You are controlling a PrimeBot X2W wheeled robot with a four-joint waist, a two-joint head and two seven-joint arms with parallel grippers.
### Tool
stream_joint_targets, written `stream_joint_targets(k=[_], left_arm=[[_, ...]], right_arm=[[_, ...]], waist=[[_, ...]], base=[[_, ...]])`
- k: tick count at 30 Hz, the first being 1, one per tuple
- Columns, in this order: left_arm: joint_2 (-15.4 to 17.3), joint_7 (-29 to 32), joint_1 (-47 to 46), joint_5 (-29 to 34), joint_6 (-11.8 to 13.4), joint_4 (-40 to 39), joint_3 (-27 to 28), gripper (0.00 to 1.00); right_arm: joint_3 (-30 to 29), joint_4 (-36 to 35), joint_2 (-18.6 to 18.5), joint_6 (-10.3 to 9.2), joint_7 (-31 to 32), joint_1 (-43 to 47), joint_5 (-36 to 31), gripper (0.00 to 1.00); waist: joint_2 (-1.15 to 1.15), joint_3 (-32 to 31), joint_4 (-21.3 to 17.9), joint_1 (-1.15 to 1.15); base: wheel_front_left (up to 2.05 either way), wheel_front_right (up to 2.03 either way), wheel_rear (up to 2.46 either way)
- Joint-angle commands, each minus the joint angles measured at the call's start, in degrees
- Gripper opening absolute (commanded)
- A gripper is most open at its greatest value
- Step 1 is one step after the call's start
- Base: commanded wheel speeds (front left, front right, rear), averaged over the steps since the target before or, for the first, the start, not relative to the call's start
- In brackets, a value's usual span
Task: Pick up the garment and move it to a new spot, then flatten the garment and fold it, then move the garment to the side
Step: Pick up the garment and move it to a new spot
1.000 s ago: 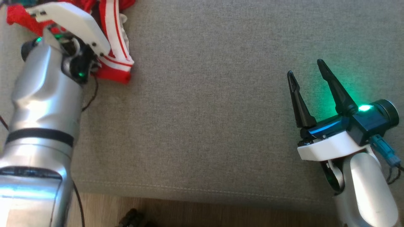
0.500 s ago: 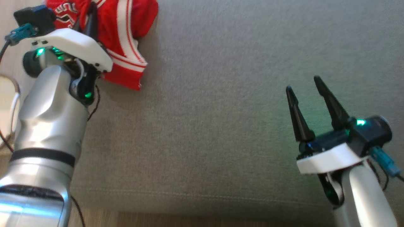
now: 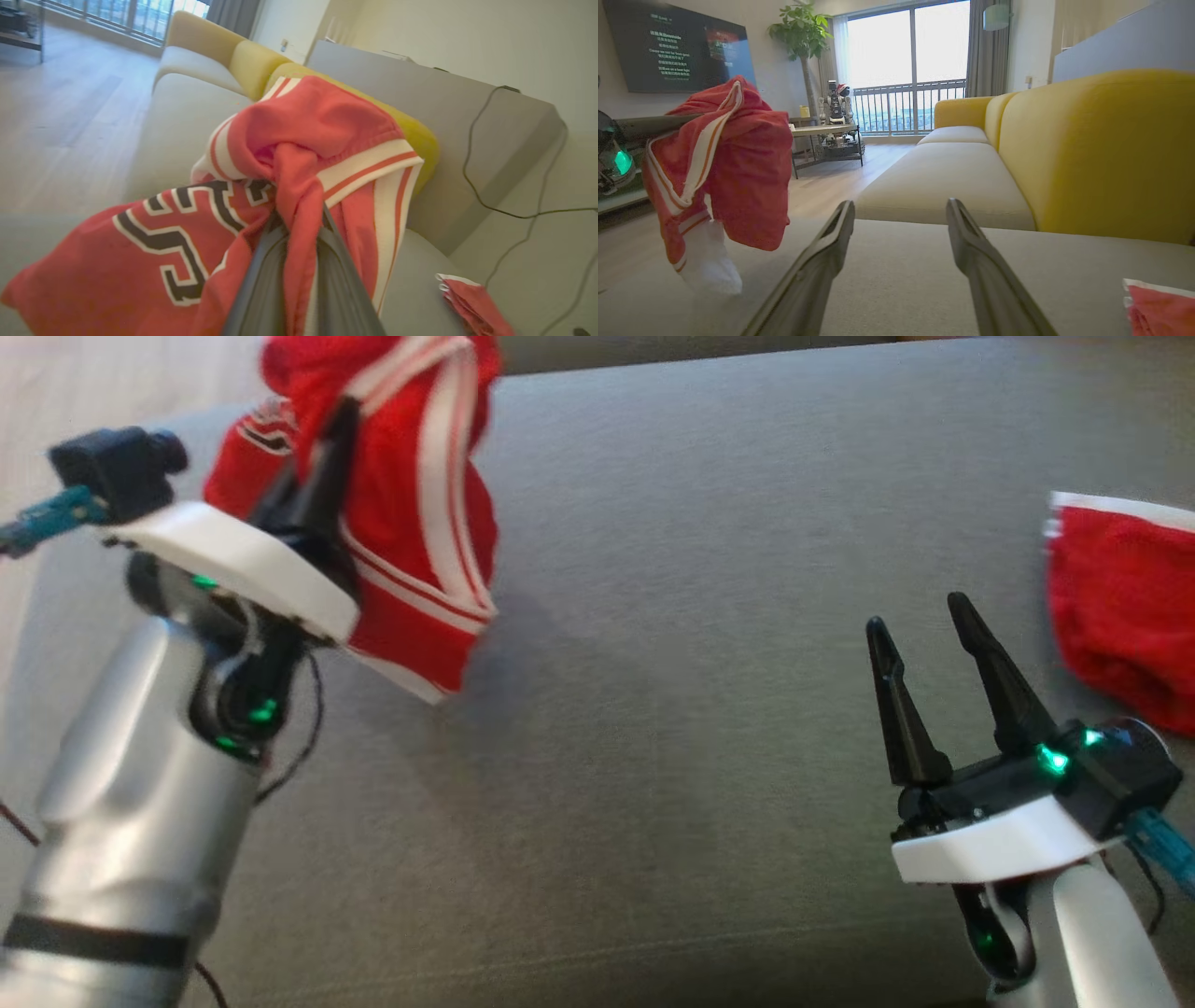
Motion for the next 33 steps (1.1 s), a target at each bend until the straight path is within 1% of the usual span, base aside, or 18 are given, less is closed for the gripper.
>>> stream_joint_targets(k=[1, 6, 9, 11, 14, 18, 19, 22, 25, 26, 27, 28, 31, 33], left_arm=[[1.92, 1.34, -1.54, -0.77, 0.66, -5.04, 1.58, 0.00], [0.77, 5.65, 1.21, -2.20, 3.52, -14.92, -0.32, 0.00], [0.58, 7.47, 2.08, -1.75, 5.09, -17.44, -1.70, 0.00], [0.24, 8.14, 2.26, -1.24, 5.83, -17.39, -2.60, 0.00], [-0.45, 7.61, 2.01, 0.37, 6.72, -14.61, -3.72, 0.00], [-2.34, 5.55, 1.05, 2.16, 5.86, -7.85, -5.57, 0.00], [-2.34, 5.55, 1.05, 2.16, 5.86, -7.85, -5.57, 0.00], [-4.93, 3.36, 0.25, 2.14, 5.07, -2.09, -6.11, 0.00], [-7.42, 0.86, -1.13, 2.31, 3.98, 2.97, -6.58, 0.00], [-8.08, -0.01, -1.62, 2.59, 3.55, 4.33, -6.89, 0.31], [-8.73, -1.15, -2.08, 2.96, 3.17, 5.38, -7.16, 0.79], [-9.26, -2.35, -2.47, 3.46, 2.91, 6.25, -7.46, 1.00], [-10.22, -6.49, -3.16, 5.24, 2.39, 7.70, -8.22, 1.00], [-10.66, -9.19, -2.49, 6.15, 3.18, 8.15, -8.10, 1.00]], right_arm=[[1.43, -2.17, 0.05, -0.02, -0.51, -0.28, 0.61, 1.00], [2.01, -2.93, 0.05, -0.02, -0.51, 0.28, 1.50, 1.00], [2.54, -3.16, 0.05, -0.02, -0.51, -0.14, 2.05, 1.00], [2.90, -3.43, 0.05, -0.02, -0.51, -0.63, 2.44, 1.00], [3.37, -3.84, 0.05, -0.02, -0.51, -1.23, 2.98, 1.00], [4.05, -4.16, 0.05, -0.02, -0.51, -2.06, 3.50, 1.00], [4.05, -4.16, 0.05, -0.02, -0.51, -2.06, 3.50, 1.00], [3.63, -4.43, 0.05, -0.02, -0.51, -2.25, 3.82, 1.00], [3.46, -4.35, 0.05, -0.02, -0.51, -2.26, 3.98, 1.00], [3.43, -4.31, 0.05, -0.02, -0.51, -2.25, 3.98, 1.00], [3.30, -4.27, 0.05, -0.02, -0.51, -2.16, 3.91, 1.00], [3.19, -4.22, 0.05, -0.02, -0.51, -2.01, 3.84, 1.00], [2.95, -3.59, 0.05, -0.02, -0.51, -1.47, 3.38, 1.00], [3.03, -2.84, 0.05, -0.02, -0.51, -1.08, 3.07, 1.00]], waist=[[0.00, -2.60, -4.60, 0.01], [0.00, -2.06, -9.33, 0.01], [0.00, -0.32, -12.41, 0.01], [0.00, 1.27, -14.36, 0.01], [0.00, 4.06, -17.08, 0.01], [0.00, 7.77, -19.76, 0.01], [0.00, 7.77, -19.76, 0.01], [0.00, 9.78, -20.41, 0.01], [0.00, 10.91, -19.98, 0.01], [0.00, 11.01, -19.63, 0.01], [0.00, 10.95, -19.09, 0.01], [0.00, 10.72, -18.44, 0.01], [0.00, 9.26, -15.99, 0.01], [0.00, 7.70, -14.22, 0.01]], base=[[0.00, 0.00, 0.00], [0.00, 0.00, 0.00], [0.00, 0.00, 0.00], [0.00, 0.00, 0.00], [0.00, 0.00, 0.00], [0.00, 0.00, 0.00], [0.00, 0.00, 0.00], [0.00, 0.00, 0.00], [0.00, 0.00, 0.00], [0.00, 0.00, 0.00], [0.00, 0.00, 0.00], [0.00, 0.00, 0.00], [0.00, 0.00, 0.00], [0.00, 0.00, 0.00]])
